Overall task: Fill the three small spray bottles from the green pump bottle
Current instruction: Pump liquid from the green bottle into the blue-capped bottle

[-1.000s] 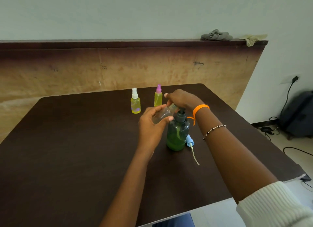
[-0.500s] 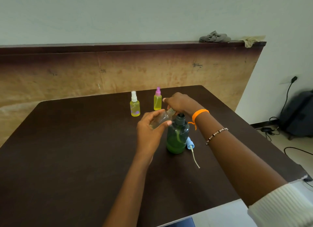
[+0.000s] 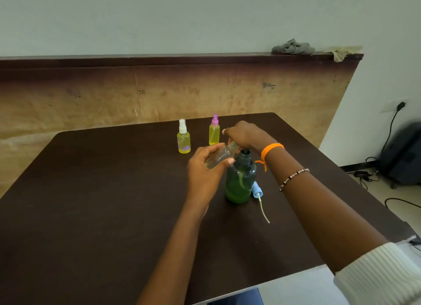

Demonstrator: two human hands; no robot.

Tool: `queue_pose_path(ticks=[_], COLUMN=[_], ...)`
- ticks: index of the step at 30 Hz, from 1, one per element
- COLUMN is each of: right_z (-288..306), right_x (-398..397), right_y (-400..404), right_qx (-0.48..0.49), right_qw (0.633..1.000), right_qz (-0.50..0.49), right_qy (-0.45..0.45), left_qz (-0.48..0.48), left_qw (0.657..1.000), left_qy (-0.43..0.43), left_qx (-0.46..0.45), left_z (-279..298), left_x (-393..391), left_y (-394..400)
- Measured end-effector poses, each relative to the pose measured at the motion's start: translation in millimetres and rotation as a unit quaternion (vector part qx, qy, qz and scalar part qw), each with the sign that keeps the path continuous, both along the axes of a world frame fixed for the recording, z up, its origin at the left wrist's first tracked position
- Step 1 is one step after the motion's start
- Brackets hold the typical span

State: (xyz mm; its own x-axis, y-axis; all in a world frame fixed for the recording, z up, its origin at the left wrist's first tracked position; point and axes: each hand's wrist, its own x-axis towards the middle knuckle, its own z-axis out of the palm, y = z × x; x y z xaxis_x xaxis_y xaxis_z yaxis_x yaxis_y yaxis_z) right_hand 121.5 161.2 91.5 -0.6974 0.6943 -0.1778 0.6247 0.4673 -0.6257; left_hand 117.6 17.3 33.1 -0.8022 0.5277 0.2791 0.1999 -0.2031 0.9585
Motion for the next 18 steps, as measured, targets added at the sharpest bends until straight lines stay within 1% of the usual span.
queue_pose_path(ticks=[4, 10, 16, 18], right_z=[-4.6, -8.1, 5.5, 5.8], right_x=[-1.2, 3.1, 0.4, 0.9], right_y=[1.6, -4.2, -12.1, -13.0], right_qx=[0.005, 0.031, 0.023, 0.025], right_qw=[1.0, 0.998, 1.0, 0.999], right_qz=[-0.013, -0.042, -0.019, -0.025], right_qy=[0.023, 0.028, -0.007, 0.006], left_qz=[0.007, 0.016, 0.016, 0.022], left_qw=[1.0, 1.0, 1.0, 1.0], left_qy=[0.004, 0.017, 0.022, 0.022], left_qx=[0.002, 0.0, 0.001, 0.003], left_z=[-0.3, -3.3, 2.1, 2.0], left_x=[-0.6, 0.6, -1.3, -2.1], left_y=[2.5, 2.1, 0.1, 0.4])
